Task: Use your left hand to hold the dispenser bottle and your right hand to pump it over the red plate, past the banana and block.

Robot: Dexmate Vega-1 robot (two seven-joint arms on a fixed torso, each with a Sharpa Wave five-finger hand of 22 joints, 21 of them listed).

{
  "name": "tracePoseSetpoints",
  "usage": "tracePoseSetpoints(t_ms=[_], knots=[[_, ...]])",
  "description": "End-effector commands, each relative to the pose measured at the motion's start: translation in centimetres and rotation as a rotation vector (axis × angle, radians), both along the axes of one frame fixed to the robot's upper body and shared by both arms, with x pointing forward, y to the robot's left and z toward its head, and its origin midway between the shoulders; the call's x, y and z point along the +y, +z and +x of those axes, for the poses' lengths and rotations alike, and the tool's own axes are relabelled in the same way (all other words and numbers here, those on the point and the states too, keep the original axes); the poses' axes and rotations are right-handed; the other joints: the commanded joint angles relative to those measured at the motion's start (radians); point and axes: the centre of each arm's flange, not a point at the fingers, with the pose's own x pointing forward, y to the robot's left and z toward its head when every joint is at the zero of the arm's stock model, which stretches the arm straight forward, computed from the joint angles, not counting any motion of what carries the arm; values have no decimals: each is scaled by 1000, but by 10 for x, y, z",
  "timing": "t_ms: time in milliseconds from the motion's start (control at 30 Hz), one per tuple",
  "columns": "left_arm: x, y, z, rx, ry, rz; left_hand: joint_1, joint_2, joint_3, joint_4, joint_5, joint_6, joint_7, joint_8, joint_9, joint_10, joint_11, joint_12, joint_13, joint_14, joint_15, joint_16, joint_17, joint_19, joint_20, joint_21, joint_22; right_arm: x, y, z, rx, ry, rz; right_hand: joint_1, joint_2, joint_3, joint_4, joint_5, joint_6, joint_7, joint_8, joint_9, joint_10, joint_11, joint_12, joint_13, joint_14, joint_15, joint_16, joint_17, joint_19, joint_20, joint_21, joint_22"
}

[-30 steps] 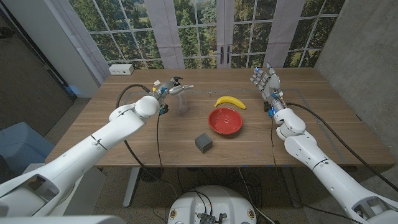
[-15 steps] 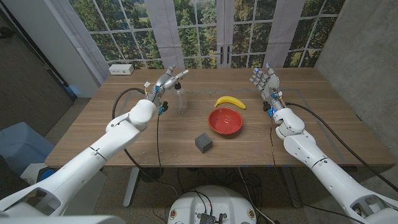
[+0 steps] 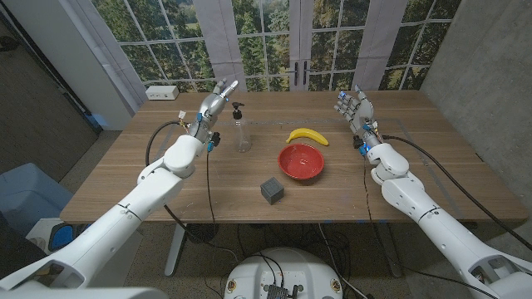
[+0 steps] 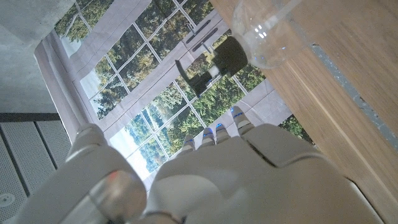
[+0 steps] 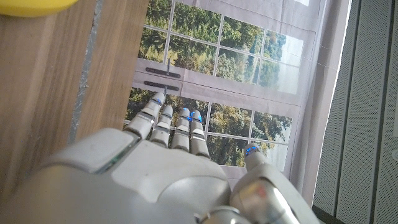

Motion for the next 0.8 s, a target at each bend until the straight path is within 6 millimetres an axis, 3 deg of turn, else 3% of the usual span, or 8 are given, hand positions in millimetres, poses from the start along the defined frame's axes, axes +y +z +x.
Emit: tracePoseSetpoints(t_ms=[33,133,233,367,467,567,667,800], knots=[[13,1,-5,-26,-138,-56,-21,15,4,-4,0,-80,-9,7,2,-152,-22,5,1,-127,-17,1,-1,-178,-22,3,0,-9,-7,-3,-13,3,25,2,6,1,-7,-1,0,-7,-1,1,-2,0,0,2,2,3,4,-2,9,-4,3,3],[16,-2,-6,-27,-131,-73,-40,51,12,9,3,-58,-12,5,1,-137,-33,2,0,-106,-30,1,-1,-154,-31,3,0,-11,-8,-6,-19,-3,37,3,3,0,-9,-1,1,-11,0,1,-3,-2,0,2,2,2,4,-3,9,-4,3,3],[22,-5,-6,-42,-161,-101,-80,125,32,41,14,-13,-11,3,0,-101,-45,-2,-2,-69,-43,0,-1,-105,-52,5,0,-12,-12,-9,-18,6,71,5,0,0,-13,0,1,-13,0,1,-2,-3,1,2,3,-3,3,-5,10,-7,3,3],[29,-8,-6,-56,-193,-128,-109,169,48,66,24,18,-3,-2,-1,-64,-64,-3,-3,-34,-57,-1,-2,-58,-77,8,-1,-13,-14,-14,-46,12,105,6,-2,-1,-16,0,2,-14,0,1,0,-4,1,2,3,-4,2,-6,11,-8,3,3],[34,-9,-5,-73,-213,-138,-139,201,73,101,40,46,22,-12,-2,-24,-85,-8,-4,1,-61,-7,-5,-17,-152,4,-2,-16,-13,-22,-57,-14,105,7,-3,-1,-18,0,5,-12,2,1,2,-3,2,2,3,-6,2,-7,12,-9,4,2],[38,-13,-4,-75,-202,-147,-158,232,118,147,61,62,44,-21,-2,-6,-92,-16,-4,20,-58,-14,-5,13,-194,-2,-4,-18,-15,-33,-69,-55,103,8,-4,-1,-20,0,7,-13,2,1,5,-3,3,2,5,-5,2,-8,14,-11,4,2],[41,-21,-2,-52,-213,-175,-168,242,178,194,87,69,60,-29,-2,-1,-85,-24,-4,29,-50,-22,-6,35,-218,-9,-5,-19,-21,-42,-74,-82,117,9,-4,-1,-22,0,11,-13,4,1,8,-4,4,2,6,-10,2,-9,14,-12,4,2],[44,-23,4,6,-218,-176,-170,243,227,215,106,69,68,-35,-2,-2,-76,-29,-3,34,-51,-26,-7,52,-225,-14,-7,-19,-26,-49,-74,-109,119,10,-4,-1,-24,0,13,-13,4,1,10,-3,5,2,7,-8,2,-11,15,-14,4,2]])
